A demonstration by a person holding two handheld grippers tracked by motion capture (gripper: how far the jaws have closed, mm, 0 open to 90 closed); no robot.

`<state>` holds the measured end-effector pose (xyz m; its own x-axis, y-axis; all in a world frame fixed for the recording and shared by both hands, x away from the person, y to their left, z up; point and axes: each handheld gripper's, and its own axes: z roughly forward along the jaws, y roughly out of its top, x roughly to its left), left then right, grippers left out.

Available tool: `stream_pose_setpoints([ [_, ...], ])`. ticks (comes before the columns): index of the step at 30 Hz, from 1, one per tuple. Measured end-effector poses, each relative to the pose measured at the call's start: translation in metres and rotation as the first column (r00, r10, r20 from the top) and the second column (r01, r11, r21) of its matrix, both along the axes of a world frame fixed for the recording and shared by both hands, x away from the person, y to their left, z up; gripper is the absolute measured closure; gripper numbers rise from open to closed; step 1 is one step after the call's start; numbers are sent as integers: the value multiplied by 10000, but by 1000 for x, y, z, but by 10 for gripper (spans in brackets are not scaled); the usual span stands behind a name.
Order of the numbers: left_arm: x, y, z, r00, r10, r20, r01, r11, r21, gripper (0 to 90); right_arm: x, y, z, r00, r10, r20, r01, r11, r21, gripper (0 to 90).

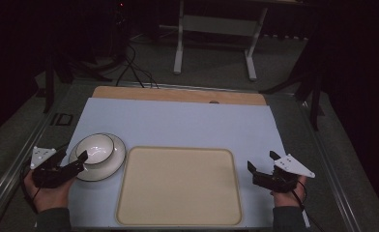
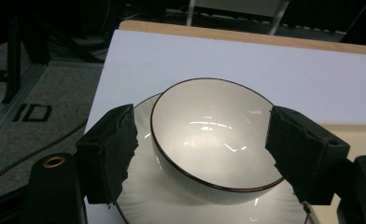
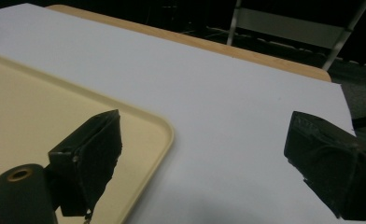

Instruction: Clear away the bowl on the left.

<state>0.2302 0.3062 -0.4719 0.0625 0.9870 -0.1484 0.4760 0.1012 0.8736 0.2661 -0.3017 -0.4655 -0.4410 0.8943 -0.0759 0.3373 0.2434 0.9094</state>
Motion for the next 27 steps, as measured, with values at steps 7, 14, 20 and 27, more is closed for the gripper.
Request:
stream_pose_setpoints([
  [7, 1, 0, 0, 9999, -147, -32, 147, 9999, -42, 287, 0, -1, 1, 9999, 18, 162, -21, 9999, 159, 110],
  [14, 2, 1, 2, 10000, -81, -8, 81, 9999, -92, 297, -1, 0, 2, 9994, -14, 354, 13, 10000, 36, 110],
  [20, 2, 0, 4, 10000, 23, 1, -23, 10000, -39, 267, -1, 0, 1, 9990, -31, 455, 30, 10000, 34, 110],
  [27, 7, 3, 11, 9999, 90, 100, -89, 9998, -156, 233, -1, 1, 1, 9985, -63, 547, 69, 9999, -109, 111],
])
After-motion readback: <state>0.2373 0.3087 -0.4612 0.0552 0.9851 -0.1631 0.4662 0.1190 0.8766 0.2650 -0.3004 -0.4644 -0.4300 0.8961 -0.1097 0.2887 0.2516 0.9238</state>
